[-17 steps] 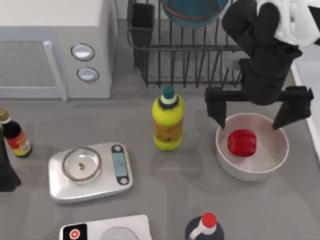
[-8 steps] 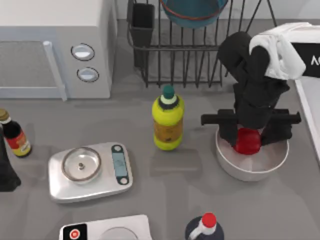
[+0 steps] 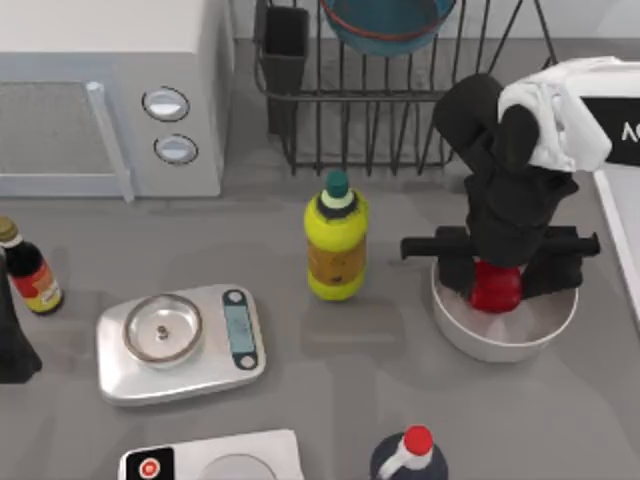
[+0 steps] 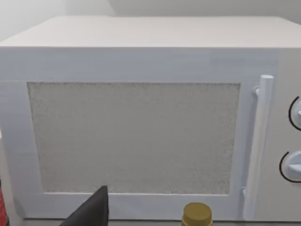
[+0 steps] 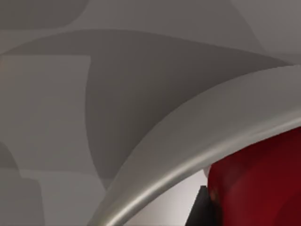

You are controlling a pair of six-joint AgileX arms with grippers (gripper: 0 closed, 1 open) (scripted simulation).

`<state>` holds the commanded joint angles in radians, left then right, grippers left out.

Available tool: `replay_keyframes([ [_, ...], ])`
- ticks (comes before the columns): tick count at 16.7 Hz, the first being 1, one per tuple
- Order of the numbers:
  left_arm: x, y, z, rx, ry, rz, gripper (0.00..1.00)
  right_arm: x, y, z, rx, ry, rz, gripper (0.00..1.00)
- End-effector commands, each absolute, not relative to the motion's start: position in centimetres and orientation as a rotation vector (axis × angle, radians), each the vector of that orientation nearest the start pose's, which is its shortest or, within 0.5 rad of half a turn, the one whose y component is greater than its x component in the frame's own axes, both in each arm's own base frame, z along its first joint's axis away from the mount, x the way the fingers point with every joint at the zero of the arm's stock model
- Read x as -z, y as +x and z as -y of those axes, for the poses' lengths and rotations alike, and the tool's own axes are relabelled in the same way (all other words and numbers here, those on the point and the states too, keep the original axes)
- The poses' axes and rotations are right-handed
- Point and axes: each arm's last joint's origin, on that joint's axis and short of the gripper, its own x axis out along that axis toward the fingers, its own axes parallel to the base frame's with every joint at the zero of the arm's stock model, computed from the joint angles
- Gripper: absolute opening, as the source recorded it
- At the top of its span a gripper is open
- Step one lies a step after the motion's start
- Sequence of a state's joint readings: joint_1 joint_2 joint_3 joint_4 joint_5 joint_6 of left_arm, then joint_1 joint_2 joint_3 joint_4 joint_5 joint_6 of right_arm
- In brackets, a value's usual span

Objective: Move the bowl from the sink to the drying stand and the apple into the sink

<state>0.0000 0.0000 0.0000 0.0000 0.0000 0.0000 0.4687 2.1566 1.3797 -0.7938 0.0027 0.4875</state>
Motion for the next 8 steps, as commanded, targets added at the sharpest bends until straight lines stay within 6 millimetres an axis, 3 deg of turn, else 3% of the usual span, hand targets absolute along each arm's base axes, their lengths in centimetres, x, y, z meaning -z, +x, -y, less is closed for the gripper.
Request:
replay_keyframes([
  [8,-16.00,10.57,0.12,0.000,0.000,0.000,1.00,-9.16,34.52,-17.82,0.008,0.008,-1.571,0.25],
])
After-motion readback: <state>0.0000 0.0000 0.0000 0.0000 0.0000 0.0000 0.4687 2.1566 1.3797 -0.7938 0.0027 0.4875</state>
